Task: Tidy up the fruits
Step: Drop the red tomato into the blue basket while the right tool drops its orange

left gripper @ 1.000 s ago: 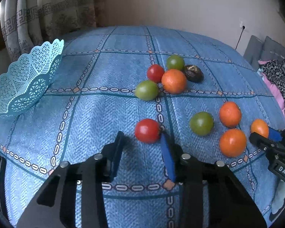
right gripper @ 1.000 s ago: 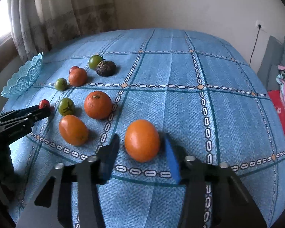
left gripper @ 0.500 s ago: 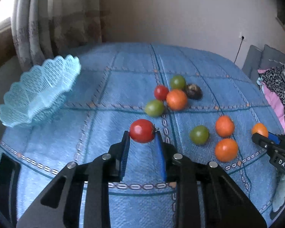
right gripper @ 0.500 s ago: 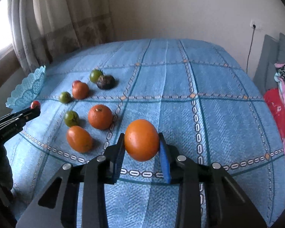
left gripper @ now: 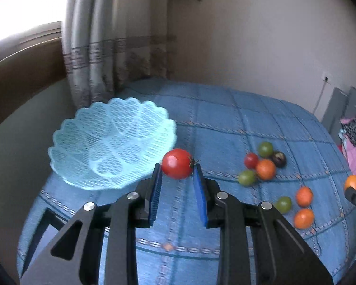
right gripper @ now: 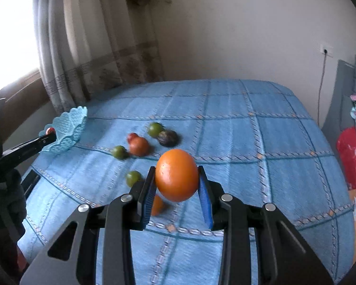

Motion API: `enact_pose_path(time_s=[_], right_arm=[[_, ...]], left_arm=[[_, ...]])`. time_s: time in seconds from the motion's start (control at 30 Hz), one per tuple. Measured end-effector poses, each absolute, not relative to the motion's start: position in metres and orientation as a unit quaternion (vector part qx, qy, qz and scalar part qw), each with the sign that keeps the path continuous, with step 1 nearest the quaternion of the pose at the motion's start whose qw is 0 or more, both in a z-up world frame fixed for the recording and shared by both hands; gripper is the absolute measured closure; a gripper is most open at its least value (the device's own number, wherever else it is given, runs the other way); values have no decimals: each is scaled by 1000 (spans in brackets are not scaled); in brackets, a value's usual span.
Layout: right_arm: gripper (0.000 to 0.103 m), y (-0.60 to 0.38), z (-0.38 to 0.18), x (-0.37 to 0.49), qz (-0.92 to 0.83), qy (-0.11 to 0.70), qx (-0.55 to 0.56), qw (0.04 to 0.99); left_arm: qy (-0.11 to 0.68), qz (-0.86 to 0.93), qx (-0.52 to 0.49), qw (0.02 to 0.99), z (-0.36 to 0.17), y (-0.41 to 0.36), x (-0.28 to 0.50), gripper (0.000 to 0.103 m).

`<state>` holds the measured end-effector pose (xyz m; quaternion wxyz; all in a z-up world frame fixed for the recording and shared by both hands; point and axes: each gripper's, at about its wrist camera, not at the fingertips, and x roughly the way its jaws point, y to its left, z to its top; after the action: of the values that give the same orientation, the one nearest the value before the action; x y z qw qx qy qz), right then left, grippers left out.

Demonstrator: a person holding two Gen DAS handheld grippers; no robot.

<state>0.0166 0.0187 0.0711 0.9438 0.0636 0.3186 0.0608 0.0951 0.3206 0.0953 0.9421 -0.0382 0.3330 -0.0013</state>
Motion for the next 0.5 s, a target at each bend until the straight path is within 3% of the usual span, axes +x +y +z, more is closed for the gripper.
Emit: enact_pose_path(time_s=[0.5], right_arm=[[69,131,92,72,137,322,19,936]], left_arm=[[336,57,-59,938,89,398,127,76]])
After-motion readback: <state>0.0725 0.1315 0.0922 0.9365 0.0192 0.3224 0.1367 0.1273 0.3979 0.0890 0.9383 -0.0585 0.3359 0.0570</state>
